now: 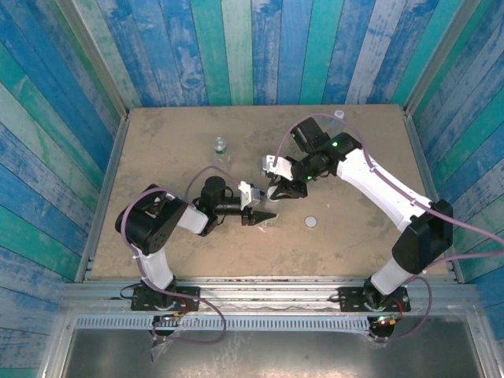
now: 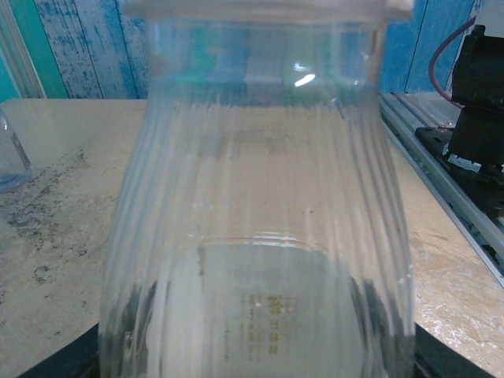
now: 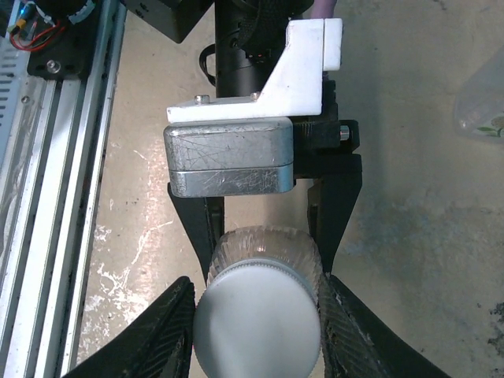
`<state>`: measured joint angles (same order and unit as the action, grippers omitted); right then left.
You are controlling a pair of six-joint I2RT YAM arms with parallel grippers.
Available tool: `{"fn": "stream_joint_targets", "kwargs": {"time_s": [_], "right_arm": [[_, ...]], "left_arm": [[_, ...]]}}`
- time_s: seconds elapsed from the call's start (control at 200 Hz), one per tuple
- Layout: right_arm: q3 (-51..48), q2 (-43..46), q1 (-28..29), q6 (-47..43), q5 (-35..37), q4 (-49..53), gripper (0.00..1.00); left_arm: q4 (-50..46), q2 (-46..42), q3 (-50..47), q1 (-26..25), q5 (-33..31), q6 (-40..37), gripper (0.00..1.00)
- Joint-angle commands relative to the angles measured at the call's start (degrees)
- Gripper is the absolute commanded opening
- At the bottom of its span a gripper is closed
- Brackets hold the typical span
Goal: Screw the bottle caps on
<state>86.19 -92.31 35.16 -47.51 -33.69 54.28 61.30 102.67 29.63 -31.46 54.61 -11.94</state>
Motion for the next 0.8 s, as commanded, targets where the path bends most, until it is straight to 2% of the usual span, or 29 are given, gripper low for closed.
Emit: {"fn": "stream_joint_targets", "kwargs": {"time_s": [0.0, 0.05, 0.1, 0.14, 0.361, 0.486, 0.551, 0.636, 0.796], "right_arm": [[0.91, -1.19, -0.20, -0.66, -1.31, 2.99, 0.41], [0.91, -1.23, -0.19, -0.53, -0.94, 3.07, 0.42], [0.91, -1.33, -0.23, -0.76, -0.59, 3.05, 0.51], [0.82, -1.41, -0.23, -0.83, -0.41, 3.03, 0.53], [0.92, -1.63, -0.26, -0.13, -0.80, 3.12, 0.39], [1.16, -1.70, -0.19, 1.61, -1.12, 2.79, 0.36], [1.40, -2.06, -0.22, 6.47, 0.21, 1.61, 0.36], [-0.01, -1.69, -0.20, 17.99, 4.95, -2.94, 0.35], [-8.82, 2.93, 0.41, 38.60, 13.82, -14.67, 0.31]], "left_arm": [[-3.88, 0.61, -0.36, -0.09, 1.20, 1.25, 0.59], [-3.44, 0.65, -0.45, -0.09, 1.20, 1.63, 0.59], [-3.16, 0.67, -0.45, -0.09, 1.20, 1.92, 0.59], [-2.99, 0.75, -0.45, -0.09, 1.20, 2.09, 0.59], [-2.57, 0.87, -0.36, -0.09, 1.11, 2.54, 0.59], [-0.97, 1.21, -0.44, -0.13, -0.78, 4.34, 0.59], [1.39, 1.56, -0.53, -0.03, -3.43, 6.66, 0.58], [5.59, 2.94, -0.24, -0.09, -8.24, 11.35, 0.57], [12.40, 6.30, 1.78, -0.18, -13.91, 18.13, 0.55]]}}
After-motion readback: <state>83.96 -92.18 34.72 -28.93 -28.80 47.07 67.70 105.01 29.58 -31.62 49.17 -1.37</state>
